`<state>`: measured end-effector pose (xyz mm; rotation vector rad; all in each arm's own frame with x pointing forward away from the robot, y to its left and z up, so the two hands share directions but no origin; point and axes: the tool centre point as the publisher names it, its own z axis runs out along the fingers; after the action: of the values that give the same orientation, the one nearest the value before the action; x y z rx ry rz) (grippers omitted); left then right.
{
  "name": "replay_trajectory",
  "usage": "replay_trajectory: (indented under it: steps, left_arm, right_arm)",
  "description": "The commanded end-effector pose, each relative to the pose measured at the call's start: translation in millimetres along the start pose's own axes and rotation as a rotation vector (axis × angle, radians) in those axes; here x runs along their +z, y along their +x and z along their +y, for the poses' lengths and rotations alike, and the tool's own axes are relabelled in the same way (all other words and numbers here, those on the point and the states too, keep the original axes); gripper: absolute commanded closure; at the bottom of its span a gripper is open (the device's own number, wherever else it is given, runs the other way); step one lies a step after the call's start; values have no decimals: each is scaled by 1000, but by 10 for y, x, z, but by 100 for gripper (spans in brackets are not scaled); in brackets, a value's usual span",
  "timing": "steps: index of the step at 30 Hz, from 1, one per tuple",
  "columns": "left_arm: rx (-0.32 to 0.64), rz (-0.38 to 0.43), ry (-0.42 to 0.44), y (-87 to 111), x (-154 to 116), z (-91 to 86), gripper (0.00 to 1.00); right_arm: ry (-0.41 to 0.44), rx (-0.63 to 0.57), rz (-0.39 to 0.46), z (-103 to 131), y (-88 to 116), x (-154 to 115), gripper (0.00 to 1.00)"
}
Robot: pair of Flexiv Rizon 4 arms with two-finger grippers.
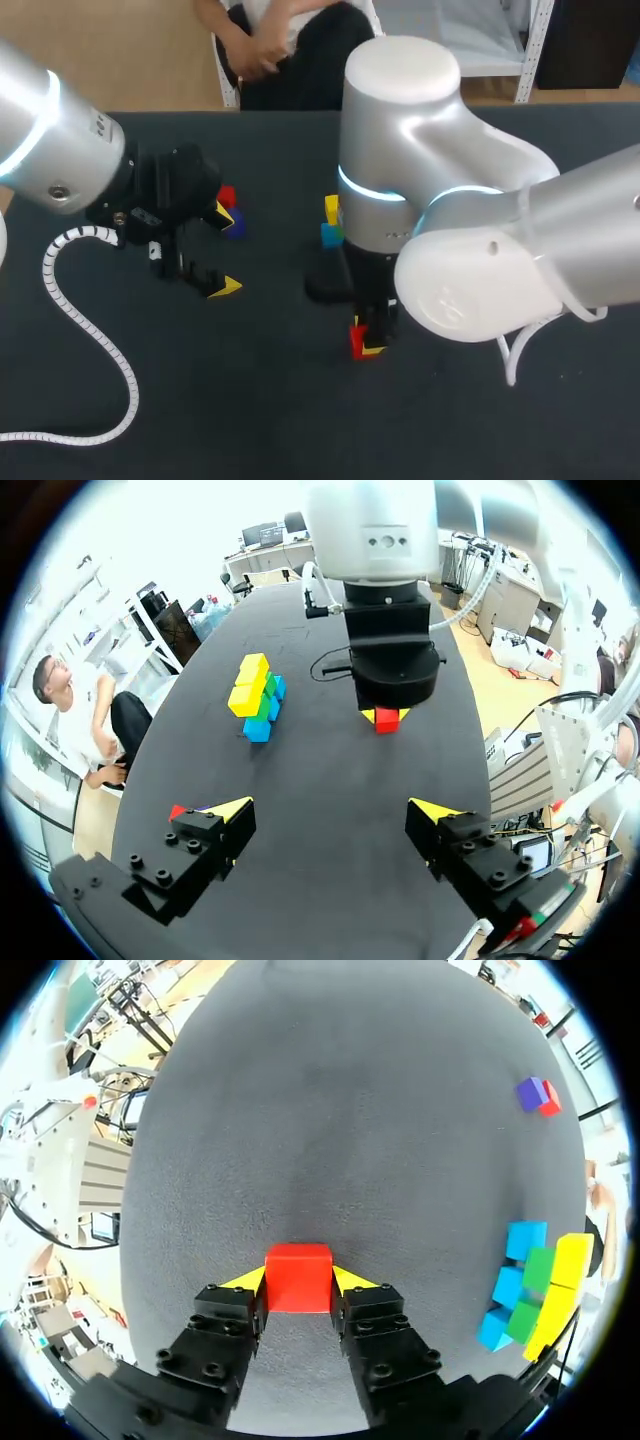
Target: Place the blue cubes, place green cubes on the blue cubes, place the yellow cubes on the green cubes, then place the red cubes on the yellow cubes, and place purple cube on the red cubes.
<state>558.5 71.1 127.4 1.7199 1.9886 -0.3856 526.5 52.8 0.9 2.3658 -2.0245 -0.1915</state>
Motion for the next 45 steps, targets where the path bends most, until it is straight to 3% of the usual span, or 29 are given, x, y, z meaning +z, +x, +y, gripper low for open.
replay_trajectory:
  steps: [1,15,28,38,45]
  left_arm:
    - [4,-7,3,21,-8,5,0]
    - [4,-7,3,21,-8,5,0]
    - [4,-7,3,21,-8,5,0]
    - [4,-7,3,21,-8,5,0]
    - [4,-7,3,21,-8,5,0]
  right_arm:
    - [27,9,-15,34,69,-104,100]
    - [124,54,3,-249,387,-526,100]
    - [176,35,-136,-612,429,-970,100]
    - [237,-13,-67,-870,370,-1253,100]
    - [260,-15,-30,-1007,365,-1310,100]
